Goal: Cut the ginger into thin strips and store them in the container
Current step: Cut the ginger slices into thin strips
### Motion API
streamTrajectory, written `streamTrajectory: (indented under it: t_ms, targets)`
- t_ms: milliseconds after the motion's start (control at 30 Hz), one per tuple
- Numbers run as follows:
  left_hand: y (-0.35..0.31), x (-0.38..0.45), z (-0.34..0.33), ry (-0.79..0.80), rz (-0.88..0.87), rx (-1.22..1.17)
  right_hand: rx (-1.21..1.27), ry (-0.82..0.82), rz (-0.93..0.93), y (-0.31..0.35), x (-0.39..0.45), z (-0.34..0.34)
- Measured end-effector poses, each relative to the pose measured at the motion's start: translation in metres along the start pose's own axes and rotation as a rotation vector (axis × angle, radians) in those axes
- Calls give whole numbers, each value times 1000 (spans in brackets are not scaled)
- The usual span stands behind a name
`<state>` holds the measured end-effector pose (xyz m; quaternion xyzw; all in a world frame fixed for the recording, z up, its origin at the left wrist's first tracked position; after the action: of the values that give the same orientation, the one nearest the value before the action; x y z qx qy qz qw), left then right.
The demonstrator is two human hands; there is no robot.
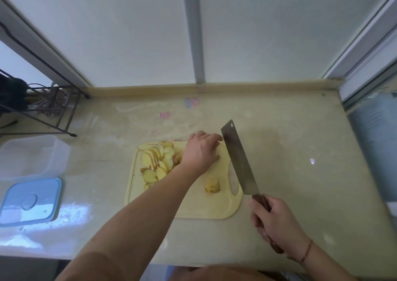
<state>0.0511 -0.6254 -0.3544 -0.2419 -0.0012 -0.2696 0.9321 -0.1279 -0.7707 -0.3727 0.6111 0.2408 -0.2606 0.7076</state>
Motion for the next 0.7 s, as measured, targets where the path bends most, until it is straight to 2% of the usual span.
streamTrajectory:
  t_ms: [133,300,500,700]
  targets:
    - [3,-44,11,-44,-156,61,84,89,-66,-11,-12,-7]
    - [9,-97,19,-56,-338,238,48,136,-98,-24,-17,-17]
    - [19,-105,25,-96,-351,360,6,142,-105,-26,-17,-24]
    - [33,-102,41,-161,-189,422,-32,102,-127,-26,-19,-27]
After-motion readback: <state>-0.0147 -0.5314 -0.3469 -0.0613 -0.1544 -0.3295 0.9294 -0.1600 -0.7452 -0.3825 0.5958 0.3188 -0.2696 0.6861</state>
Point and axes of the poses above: each hand's wrist, its own x-axis towards the middle knuckle, its own z-axis out of the back of the hand, y = z × x, the point moved 9 cm from there along x, towards the middle knuckle, and after that the axes turned 6 degrees about -z, right-handed, at the moved point
